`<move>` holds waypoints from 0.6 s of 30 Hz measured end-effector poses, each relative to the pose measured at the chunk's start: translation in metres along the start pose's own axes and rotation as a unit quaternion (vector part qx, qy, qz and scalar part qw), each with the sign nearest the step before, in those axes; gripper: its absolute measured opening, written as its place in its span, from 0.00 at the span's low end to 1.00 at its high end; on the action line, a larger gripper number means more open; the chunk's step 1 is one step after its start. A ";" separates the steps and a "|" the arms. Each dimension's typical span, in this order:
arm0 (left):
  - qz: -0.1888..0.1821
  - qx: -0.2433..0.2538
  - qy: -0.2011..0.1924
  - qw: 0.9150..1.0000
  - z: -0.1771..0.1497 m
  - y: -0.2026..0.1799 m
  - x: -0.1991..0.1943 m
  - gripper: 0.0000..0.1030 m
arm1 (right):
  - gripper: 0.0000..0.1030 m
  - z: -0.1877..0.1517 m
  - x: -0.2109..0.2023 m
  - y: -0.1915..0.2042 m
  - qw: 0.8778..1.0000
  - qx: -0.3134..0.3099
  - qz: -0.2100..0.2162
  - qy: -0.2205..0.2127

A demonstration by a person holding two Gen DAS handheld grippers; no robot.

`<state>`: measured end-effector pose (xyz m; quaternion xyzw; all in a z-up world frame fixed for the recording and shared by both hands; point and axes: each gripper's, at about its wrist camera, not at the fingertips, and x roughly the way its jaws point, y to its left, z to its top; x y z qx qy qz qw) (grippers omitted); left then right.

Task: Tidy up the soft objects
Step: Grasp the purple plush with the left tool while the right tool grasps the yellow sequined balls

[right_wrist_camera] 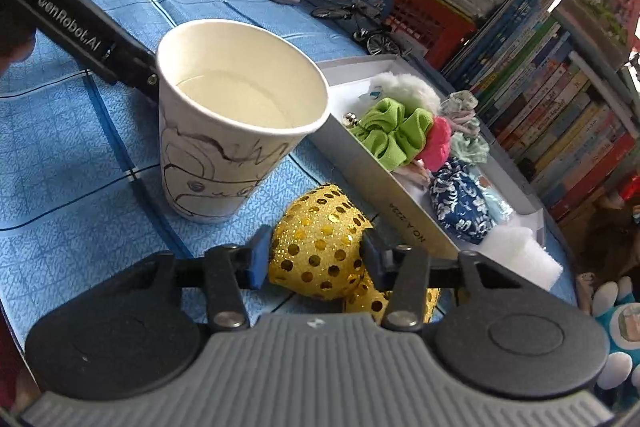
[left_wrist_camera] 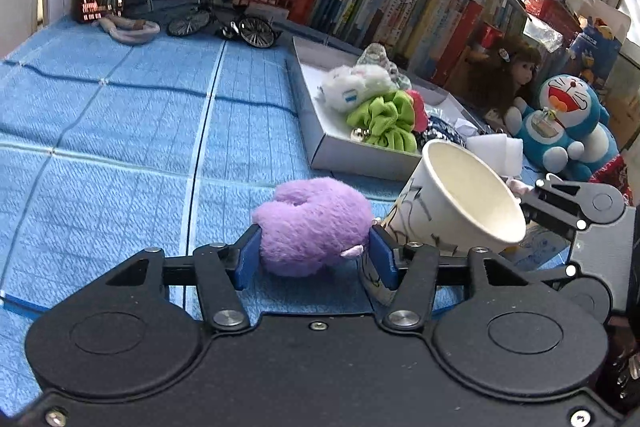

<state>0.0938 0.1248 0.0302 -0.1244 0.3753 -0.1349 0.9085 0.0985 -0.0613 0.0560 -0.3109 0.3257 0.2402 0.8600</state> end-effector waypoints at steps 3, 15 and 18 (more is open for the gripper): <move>0.013 0.008 -0.014 1.000 0.004 -0.005 -0.006 0.52 | 0.46 0.000 -0.005 -0.002 1.000 0.011 -0.006 -0.010; 0.065 0.017 -0.054 0.996 0.022 -0.012 -0.027 0.52 | 0.45 0.004 -0.031 -0.026 0.993 0.094 -0.018 -0.064; 0.070 0.018 -0.065 0.995 0.028 -0.015 -0.033 0.52 | 0.45 0.006 -0.038 -0.033 0.990 0.118 -0.015 -0.077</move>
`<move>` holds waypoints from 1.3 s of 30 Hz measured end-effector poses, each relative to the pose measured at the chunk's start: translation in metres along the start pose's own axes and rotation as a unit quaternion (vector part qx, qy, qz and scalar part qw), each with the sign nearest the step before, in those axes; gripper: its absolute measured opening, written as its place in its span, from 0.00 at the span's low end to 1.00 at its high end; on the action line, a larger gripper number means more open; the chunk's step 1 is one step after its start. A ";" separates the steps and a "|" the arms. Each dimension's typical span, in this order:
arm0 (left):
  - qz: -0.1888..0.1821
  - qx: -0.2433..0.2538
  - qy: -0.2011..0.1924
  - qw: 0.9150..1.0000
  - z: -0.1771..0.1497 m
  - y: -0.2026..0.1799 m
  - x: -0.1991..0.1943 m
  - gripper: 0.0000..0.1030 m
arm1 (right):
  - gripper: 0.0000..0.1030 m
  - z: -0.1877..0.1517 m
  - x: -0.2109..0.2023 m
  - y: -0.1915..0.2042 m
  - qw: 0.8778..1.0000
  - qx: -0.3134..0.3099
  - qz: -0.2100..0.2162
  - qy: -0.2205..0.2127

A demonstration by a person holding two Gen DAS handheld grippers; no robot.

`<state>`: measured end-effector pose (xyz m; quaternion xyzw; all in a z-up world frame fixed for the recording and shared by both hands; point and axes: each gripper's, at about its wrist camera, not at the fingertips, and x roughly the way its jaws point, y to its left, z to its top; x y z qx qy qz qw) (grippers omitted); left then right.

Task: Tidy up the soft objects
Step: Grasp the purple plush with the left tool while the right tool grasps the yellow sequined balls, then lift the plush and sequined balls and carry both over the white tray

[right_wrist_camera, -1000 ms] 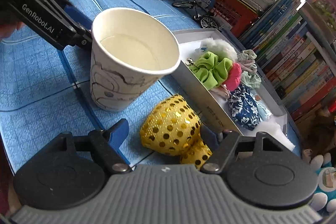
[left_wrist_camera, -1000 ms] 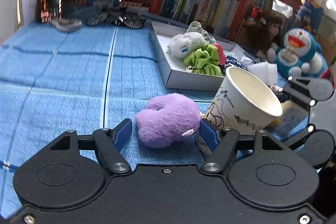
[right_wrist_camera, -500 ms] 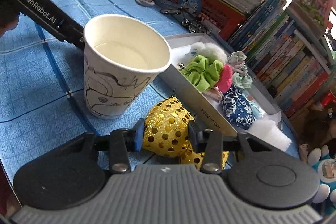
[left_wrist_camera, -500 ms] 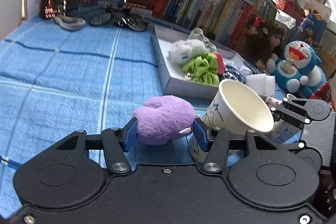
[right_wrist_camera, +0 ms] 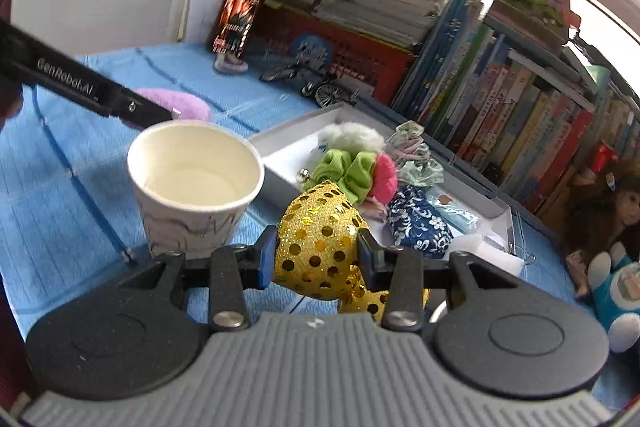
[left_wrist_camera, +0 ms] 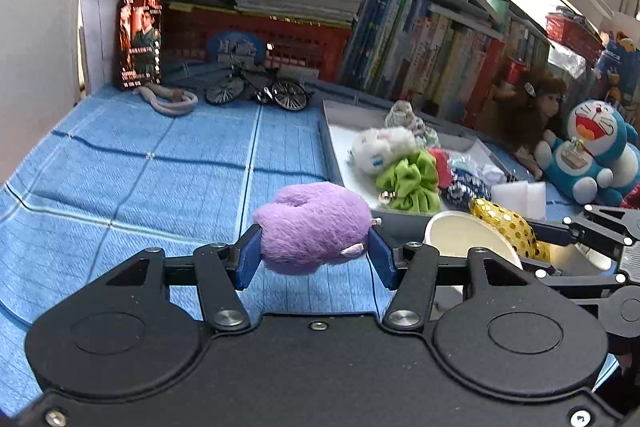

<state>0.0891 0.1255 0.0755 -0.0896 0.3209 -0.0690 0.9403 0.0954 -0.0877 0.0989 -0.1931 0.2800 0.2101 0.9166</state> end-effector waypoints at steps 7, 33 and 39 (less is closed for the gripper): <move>-0.002 0.001 -0.017 1.000 0.019 -0.008 -0.011 0.52 | 0.45 0.009 -0.012 -0.018 0.998 0.059 0.012 -0.021; -0.049 -0.011 0.026 0.998 0.113 -0.078 0.050 0.53 | 0.46 0.047 -0.030 -0.148 0.966 0.253 -0.012 -0.054; -0.034 -0.009 0.046 0.998 0.115 -0.090 0.089 0.53 | 0.46 0.030 -0.008 -0.181 0.951 0.308 -0.005 -0.033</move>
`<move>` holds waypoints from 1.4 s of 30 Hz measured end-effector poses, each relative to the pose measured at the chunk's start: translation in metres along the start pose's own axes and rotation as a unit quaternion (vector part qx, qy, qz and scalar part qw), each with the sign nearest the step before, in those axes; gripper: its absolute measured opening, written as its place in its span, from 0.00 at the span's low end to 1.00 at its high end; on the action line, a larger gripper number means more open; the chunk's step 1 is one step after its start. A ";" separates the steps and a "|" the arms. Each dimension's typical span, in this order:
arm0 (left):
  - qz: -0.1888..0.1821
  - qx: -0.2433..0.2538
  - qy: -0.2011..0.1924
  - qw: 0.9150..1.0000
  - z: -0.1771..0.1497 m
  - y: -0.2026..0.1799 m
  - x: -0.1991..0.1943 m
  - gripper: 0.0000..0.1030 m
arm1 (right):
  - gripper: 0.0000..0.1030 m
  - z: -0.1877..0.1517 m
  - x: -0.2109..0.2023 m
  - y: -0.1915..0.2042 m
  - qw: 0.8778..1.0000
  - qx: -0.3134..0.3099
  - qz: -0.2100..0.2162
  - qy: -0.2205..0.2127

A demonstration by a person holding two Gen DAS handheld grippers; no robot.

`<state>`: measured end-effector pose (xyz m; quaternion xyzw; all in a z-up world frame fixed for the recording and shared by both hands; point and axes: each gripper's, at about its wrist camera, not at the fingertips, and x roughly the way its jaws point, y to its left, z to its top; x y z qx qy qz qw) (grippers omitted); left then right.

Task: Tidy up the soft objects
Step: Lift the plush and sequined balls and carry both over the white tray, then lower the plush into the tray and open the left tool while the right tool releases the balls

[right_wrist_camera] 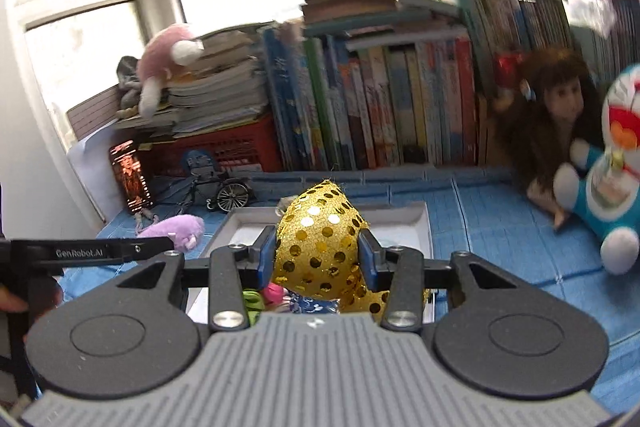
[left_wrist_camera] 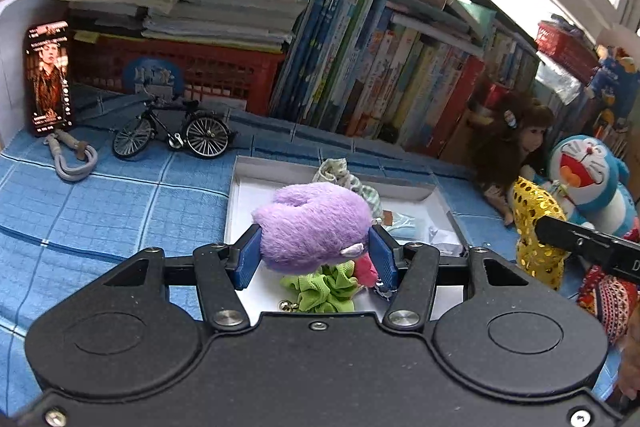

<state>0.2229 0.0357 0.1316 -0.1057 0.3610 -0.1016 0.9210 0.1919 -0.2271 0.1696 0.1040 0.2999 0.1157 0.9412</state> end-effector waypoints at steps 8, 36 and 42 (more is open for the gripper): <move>0.034 0.008 0.005 0.999 0.017 -0.009 0.050 0.53 | 0.47 0.013 0.044 -0.013 1.000 0.000 0.018 0.015; 0.048 0.051 0.062 0.996 0.028 -0.013 0.134 0.54 | 0.49 0.004 0.137 -0.002 0.992 -0.038 0.021 0.116; 0.040 0.050 0.069 0.996 0.028 -0.012 0.139 0.56 | 0.49 0.000 0.148 -0.001 0.989 -0.038 0.016 0.140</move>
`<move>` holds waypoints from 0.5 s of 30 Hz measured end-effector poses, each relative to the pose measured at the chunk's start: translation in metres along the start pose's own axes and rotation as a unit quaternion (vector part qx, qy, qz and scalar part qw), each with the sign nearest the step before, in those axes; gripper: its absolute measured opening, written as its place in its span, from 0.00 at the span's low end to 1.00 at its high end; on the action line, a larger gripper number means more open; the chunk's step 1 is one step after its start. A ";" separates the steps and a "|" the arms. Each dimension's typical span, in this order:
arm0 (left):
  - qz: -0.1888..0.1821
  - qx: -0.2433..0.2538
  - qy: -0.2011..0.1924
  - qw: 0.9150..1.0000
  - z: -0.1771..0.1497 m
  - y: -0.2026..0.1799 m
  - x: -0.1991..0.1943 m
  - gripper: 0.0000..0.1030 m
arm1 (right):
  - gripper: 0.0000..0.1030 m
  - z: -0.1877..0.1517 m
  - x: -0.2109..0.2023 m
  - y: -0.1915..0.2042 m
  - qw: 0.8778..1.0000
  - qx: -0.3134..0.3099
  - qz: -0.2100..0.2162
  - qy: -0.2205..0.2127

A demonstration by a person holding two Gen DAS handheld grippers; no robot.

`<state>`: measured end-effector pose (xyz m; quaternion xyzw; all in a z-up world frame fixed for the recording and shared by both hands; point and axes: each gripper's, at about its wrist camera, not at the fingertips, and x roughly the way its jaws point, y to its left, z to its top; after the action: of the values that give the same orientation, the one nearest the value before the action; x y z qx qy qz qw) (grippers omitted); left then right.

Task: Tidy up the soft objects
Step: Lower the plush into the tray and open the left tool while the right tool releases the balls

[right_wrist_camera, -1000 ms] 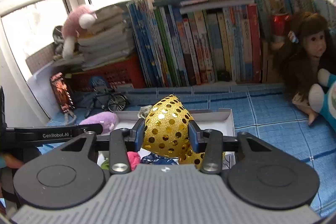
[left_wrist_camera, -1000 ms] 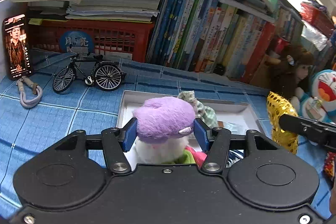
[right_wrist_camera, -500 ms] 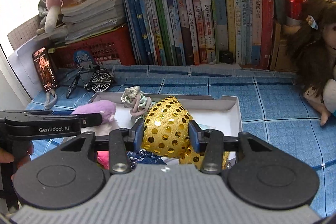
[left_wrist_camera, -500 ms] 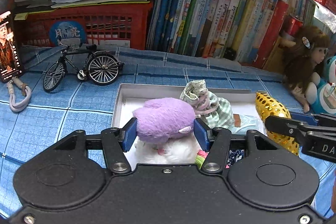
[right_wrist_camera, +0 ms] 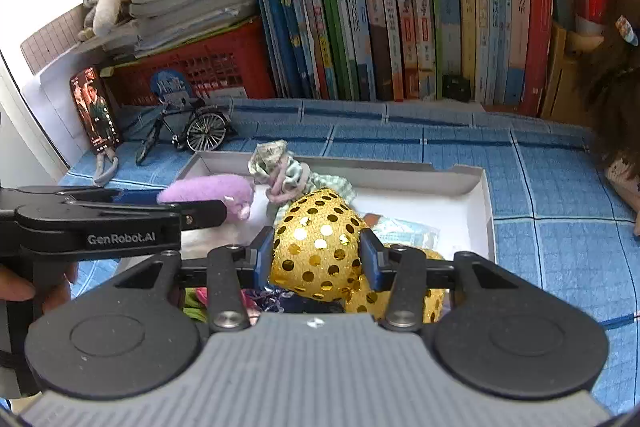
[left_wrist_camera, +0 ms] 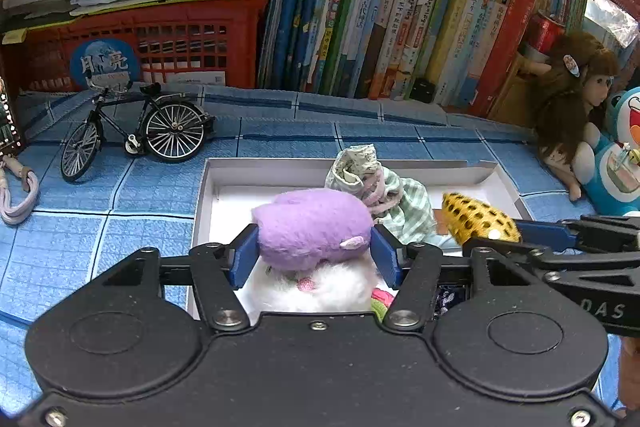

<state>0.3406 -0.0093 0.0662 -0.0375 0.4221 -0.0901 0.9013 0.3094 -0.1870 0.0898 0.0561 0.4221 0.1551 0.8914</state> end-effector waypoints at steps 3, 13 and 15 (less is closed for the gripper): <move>-0.003 -0.001 0.005 1.000 0.000 0.001 0.002 0.60 | 0.50 -0.002 0.004 0.000 1.000 0.002 0.000 0.008; -0.010 0.004 0.010 1.000 -0.002 0.000 0.000 0.74 | 0.66 -0.001 0.003 0.000 1.000 0.002 0.011 0.010; -0.006 0.006 0.003 1.000 -0.001 0.000 -0.005 0.77 | 0.69 0.000 0.000 -0.001 1.000 0.007 0.012 0.008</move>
<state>0.3368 -0.0084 0.0691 -0.0346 0.4240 -0.0983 0.8996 0.3093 -0.1880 0.0893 0.0661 0.4295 0.1635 0.8857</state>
